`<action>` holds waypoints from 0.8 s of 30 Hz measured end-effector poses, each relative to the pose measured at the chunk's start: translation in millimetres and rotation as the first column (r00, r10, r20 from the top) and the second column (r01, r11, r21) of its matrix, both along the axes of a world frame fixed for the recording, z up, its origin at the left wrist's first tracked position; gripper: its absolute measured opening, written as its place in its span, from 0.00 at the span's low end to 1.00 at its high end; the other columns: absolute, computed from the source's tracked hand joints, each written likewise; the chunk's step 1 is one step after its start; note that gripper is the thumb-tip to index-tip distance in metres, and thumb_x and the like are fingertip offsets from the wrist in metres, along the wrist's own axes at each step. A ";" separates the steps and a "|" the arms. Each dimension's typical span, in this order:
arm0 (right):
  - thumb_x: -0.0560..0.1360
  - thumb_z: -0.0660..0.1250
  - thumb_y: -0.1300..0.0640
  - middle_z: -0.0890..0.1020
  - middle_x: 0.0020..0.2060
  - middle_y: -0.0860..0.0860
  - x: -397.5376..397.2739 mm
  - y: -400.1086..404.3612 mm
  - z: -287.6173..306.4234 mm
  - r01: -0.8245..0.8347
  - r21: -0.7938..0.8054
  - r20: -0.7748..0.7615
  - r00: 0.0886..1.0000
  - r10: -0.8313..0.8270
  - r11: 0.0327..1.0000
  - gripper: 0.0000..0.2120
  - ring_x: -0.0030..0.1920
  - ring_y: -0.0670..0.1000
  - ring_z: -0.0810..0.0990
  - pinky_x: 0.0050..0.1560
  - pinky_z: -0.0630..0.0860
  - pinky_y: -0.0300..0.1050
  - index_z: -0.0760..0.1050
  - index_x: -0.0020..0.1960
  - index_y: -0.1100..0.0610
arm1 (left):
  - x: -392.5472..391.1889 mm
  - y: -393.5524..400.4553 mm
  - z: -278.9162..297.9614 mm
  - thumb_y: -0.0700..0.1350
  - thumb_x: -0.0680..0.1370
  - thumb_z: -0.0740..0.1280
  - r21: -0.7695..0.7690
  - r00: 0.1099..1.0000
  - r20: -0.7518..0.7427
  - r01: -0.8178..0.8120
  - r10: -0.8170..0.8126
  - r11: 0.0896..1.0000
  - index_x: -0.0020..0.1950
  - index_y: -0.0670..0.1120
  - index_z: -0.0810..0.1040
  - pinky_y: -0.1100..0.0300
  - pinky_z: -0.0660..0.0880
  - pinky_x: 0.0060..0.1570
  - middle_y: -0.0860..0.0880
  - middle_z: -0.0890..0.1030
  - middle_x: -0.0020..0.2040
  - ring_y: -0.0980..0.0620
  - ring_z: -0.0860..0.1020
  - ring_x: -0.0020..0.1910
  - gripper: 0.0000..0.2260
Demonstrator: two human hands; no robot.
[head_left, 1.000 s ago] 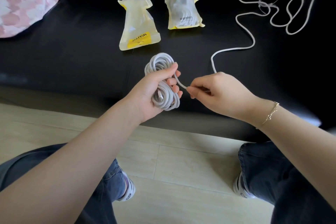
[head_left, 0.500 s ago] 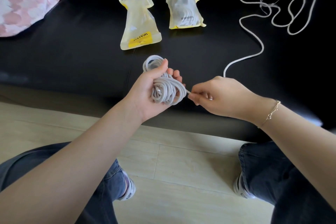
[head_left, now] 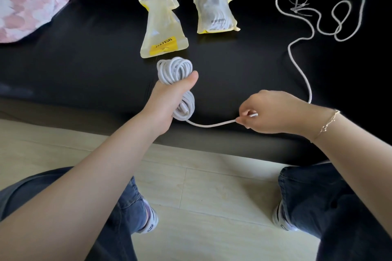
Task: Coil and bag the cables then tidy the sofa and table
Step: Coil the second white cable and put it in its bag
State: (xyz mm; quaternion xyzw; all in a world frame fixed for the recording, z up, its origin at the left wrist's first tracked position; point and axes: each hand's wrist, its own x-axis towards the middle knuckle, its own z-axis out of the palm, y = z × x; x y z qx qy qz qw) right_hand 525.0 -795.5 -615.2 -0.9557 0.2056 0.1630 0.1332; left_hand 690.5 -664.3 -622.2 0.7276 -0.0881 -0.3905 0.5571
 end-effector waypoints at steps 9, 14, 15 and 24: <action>0.80 0.60 0.55 0.74 0.26 0.42 4.8 1.0 4.6 0.154 0.320 0.270 0.931 -0.246 0.935 0.11 0.28 0.43 0.69 0.32 0.65 0.41 0.78 0.42 0.50 | -3.6 1.9 -13.9 0.50 0.74 0.74 0.156 0.949 0.085 0.288 -0.303 0.945 0.51 0.50 0.82 0.53 0.77 0.57 0.48 0.84 0.47 0.49 0.82 0.51 0.08; 0.81 0.60 0.55 0.73 0.31 0.49 4.3 1.7 5.9 0.127 0.460 0.358 0.879 -0.315 0.879 0.11 0.29 0.44 0.67 0.34 0.67 0.41 0.78 0.44 0.52 | -2.9 2.1 -9.7 0.44 0.78 0.69 0.004 0.942 0.005 0.336 -0.336 0.942 0.52 0.47 0.79 0.51 0.77 0.59 0.48 0.86 0.49 0.52 0.84 0.51 0.04; 0.81 0.60 0.56 0.74 0.32 0.50 4.4 2.3 6.4 0.116 0.474 0.375 0.870 -0.319 0.873 0.11 0.30 0.45 0.67 0.34 0.67 0.41 0.78 0.44 0.52 | -4.1 2.0 -8.4 0.44 0.79 0.69 -0.007 0.937 -0.019 0.349 -0.349 0.937 0.52 0.47 0.78 0.52 0.77 0.59 0.47 0.86 0.49 0.51 0.84 0.51 0.04; 0.82 0.59 0.59 0.70 0.30 0.49 3.2 3.6 11.5 0.049 0.529 0.481 0.805 -0.347 0.847 0.11 0.29 0.46 0.65 0.30 0.64 0.37 0.76 0.44 0.56 | -9.7 3.6 -1.6 0.47 0.80 0.66 -0.079 0.884 -0.039 0.463 -0.466 0.883 0.55 0.48 0.75 0.55 0.74 0.60 0.50 0.86 0.52 0.57 0.82 0.55 0.05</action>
